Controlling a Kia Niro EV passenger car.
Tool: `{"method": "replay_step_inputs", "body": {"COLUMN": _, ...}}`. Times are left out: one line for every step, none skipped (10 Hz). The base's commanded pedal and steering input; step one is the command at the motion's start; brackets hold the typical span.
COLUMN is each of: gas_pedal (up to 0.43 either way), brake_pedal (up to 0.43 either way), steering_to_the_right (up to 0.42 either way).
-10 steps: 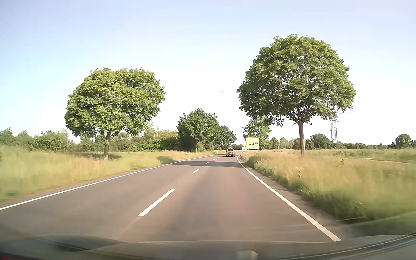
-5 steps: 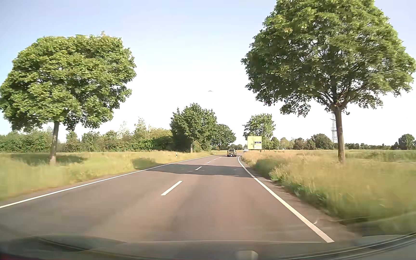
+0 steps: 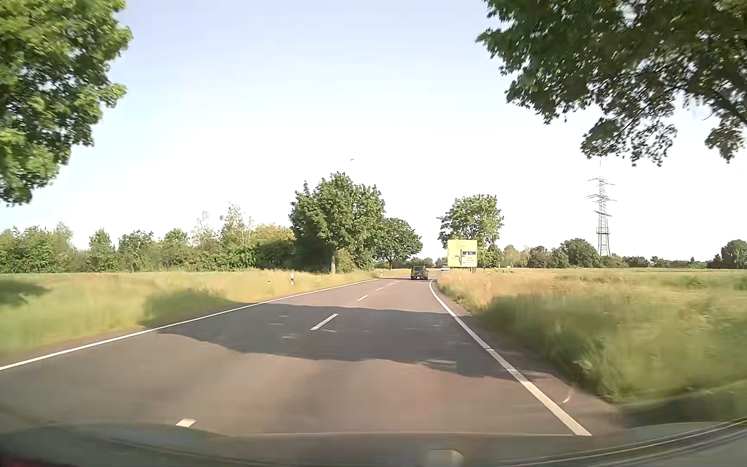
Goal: Follow the waypoints while adhering to traffic rules and regulations
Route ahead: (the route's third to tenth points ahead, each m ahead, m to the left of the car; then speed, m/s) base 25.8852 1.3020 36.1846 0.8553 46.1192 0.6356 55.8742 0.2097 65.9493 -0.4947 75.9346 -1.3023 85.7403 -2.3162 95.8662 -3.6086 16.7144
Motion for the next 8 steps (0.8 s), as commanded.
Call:
{"method": "replay_step_inputs", "body": {"gas_pedal": 0.13, "brake_pedal": 0.03, "steering_to_the_right": 0.006}}
{"method": "replay_step_inputs", "body": {"gas_pedal": 0.13, "brake_pedal": 0.03, "steering_to_the_right": 0.006}}
{"method": "replay_step_inputs", "body": {"gas_pedal": 0.13, "brake_pedal": 0.03, "steering_to_the_right": 0.006}}
{"method": "replay_step_inputs", "body": {"gas_pedal": 0.13, "brake_pedal": 0.03, "steering_to_the_right": 0.006}}
{"method": "replay_step_inputs", "body": {"gas_pedal": 0.13, "brake_pedal": 0.03, "steering_to_the_right": 0.006}}
{"method": "replay_step_inputs", "body": {"gas_pedal": 0.13, "brake_pedal": 0.03, "steering_to_the_right": 0.007}}
{"method": "replay_step_inputs", "body": {"gas_pedal": 0.118, "brake_pedal": 0.03, "steering_to_the_right": 0.006}}
{"method": "replay_step_inputs", "body": {"gas_pedal": 0.118, "brake_pedal": 0.03, "steering_to_the_right": 0.007}}
